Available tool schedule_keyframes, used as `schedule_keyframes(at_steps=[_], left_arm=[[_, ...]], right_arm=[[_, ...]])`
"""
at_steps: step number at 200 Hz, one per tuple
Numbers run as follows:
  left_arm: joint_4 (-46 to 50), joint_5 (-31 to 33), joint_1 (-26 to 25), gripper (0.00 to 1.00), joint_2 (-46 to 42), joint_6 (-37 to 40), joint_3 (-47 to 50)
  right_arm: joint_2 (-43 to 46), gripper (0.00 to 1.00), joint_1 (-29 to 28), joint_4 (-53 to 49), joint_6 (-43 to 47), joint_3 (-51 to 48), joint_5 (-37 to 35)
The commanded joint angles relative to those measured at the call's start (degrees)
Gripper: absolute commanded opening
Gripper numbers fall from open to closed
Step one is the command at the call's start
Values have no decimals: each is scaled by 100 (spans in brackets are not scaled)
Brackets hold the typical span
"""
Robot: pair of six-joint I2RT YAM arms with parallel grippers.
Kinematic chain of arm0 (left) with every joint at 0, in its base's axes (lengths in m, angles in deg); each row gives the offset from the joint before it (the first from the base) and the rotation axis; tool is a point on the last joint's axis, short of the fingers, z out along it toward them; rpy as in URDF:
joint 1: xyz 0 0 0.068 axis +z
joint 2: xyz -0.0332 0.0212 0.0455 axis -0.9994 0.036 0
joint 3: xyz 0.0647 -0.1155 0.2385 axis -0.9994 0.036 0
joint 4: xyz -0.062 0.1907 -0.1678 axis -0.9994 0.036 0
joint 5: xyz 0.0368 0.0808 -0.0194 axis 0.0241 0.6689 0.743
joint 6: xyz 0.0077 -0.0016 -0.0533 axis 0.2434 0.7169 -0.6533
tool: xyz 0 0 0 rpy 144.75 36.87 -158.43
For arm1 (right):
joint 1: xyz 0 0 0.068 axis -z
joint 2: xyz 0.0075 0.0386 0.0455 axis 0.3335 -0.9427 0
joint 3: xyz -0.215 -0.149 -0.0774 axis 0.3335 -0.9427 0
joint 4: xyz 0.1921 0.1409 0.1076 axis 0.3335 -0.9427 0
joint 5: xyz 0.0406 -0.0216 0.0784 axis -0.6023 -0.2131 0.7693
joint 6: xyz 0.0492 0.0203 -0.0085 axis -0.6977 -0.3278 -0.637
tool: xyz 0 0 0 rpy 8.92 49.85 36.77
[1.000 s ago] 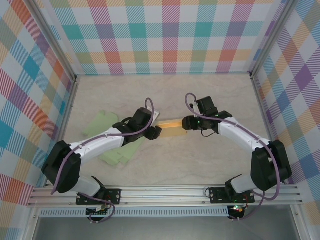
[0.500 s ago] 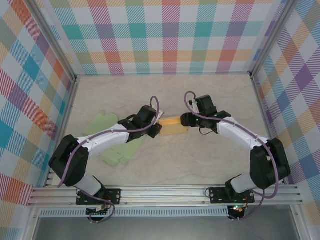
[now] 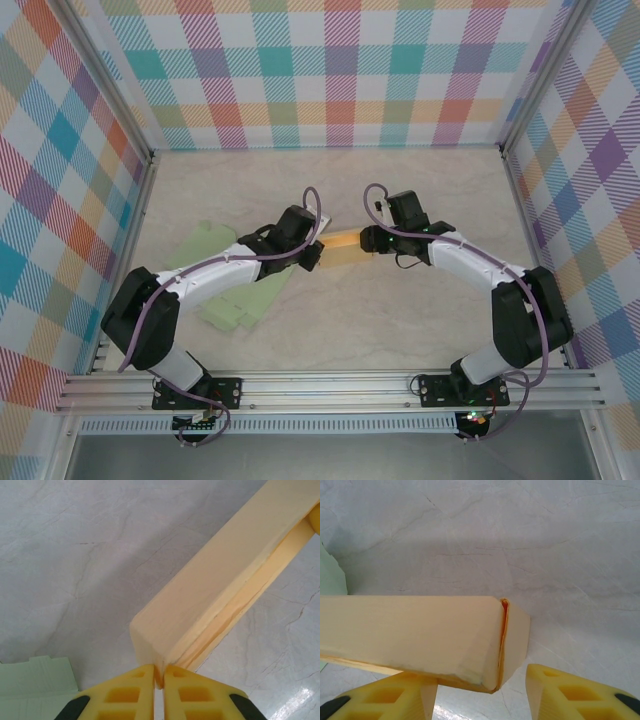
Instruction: Fold the paper box
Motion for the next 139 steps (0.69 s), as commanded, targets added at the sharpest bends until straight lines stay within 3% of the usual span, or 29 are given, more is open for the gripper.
schedule_keyframes(at_steps=[1, 139], left_arm=[[182, -68, -21, 11, 60, -57, -217], [1311, -461, -18, 9, 78, -1218, -1070]], right_arm=[[-175, 50, -50, -120, 151, -88, -178], [-359, 46, -132, -152, 205, -62, -289]])
